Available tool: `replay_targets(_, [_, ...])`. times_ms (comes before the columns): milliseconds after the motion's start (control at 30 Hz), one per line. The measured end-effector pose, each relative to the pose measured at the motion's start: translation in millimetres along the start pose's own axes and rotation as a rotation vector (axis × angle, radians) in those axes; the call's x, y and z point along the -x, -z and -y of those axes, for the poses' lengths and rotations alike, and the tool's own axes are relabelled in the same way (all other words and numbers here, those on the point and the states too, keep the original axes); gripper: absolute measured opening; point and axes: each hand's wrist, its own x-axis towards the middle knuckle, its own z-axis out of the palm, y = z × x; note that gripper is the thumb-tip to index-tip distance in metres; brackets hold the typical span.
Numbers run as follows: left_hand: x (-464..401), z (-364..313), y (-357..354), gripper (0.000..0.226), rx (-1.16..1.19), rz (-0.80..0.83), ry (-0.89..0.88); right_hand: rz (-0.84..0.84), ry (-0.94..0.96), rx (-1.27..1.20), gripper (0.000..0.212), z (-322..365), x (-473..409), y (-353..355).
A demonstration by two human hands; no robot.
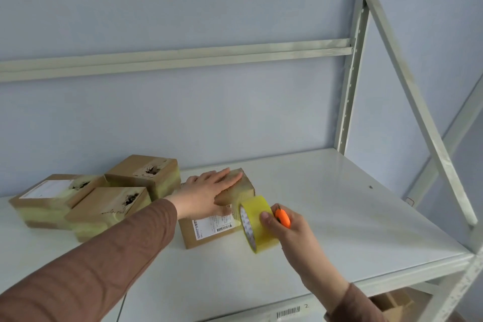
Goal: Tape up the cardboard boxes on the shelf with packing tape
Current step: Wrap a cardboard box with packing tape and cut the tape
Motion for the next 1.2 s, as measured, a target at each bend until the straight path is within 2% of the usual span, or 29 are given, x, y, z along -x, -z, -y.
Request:
replay_targets(133, [-2,-2,6,0.084,-0.019,0.046,-0.005,-0.058,-0.191,0.025,0.045,-29,23,4])
replay_targets(233, [-7,-1,15,0.085,0.039,0.092,0.001,0.002,-0.275,-0.069,0.036,-22,21,7])
replay_targets(367, [-14,5,40,0.074,0.703,0.355,0.026,0.016,-0.236,-0.135,0.029,-1,-3,10])
replay_targets(400, [-14,6,44,0.072,0.746,0.394,0.036,0.015,-0.228,-0.132,0.026,2,-10,10])
replay_targets(467, [-15,5,48,0.07,0.649,0.345,0.024,0.02,-0.221,-0.132,0.026,7,-23,8])
replay_targets(533, [-12,2,45,0.067,0.426,0.137,-0.031,0.022,-0.216,-0.16,0.032,10,-32,4])
replay_targets(600, [-8,-2,32,0.062,0.236,-0.099,-0.132,0.032,-0.161,-0.181,0.056,10,-35,1])
replay_targets(667, [-3,-1,13,0.061,0.199,-0.179,-0.224,0.027,-0.074,-0.16,0.081,3,-33,2])
replay_targets(700, [-1,0,5,0.063,0.155,-0.169,-0.247,0.035,-0.023,-0.146,0.082,-2,-30,3])
replay_targets(733, [0,1,-2,0.074,0.083,-0.14,-0.245,0.043,0.039,-0.139,0.073,-6,-27,4])
replay_targets(800, [-2,5,-9,0.107,-0.064,-0.083,-0.192,0.096,0.122,-0.13,0.04,-15,-21,5])
replay_targets(867, [-8,7,-12,0.118,-0.126,-0.043,-0.155,0.174,0.131,-0.097,0.016,-24,-25,4])
replay_targets(900, [-11,7,-13,0.112,-0.121,-0.03,-0.148,0.198,0.129,-0.068,0.01,-26,-29,1])
replay_targets(967, [-14,10,-13,0.096,-0.083,-0.01,-0.145,0.194,0.169,0.015,0.018,-27,-38,-8])
replay_targets(1033, [-15,14,-13,0.088,-0.002,0.026,-0.128,0.147,0.2,0.049,0.015,-22,-45,-16])
replay_targets(1067, [-14,15,-12,0.086,0.033,0.051,-0.121,0.115,0.198,0.026,0.01,-20,-47,-18])
replay_targets(1133, [-12,13,-10,0.081,0.053,0.083,-0.116,0.051,0.183,-0.04,0.017,-18,-42,-19])
replay_targets(1200, [-14,13,-8,0.068,0.064,0.089,-0.114,-0.01,0.146,-0.064,0.017,-20,-27,-17])
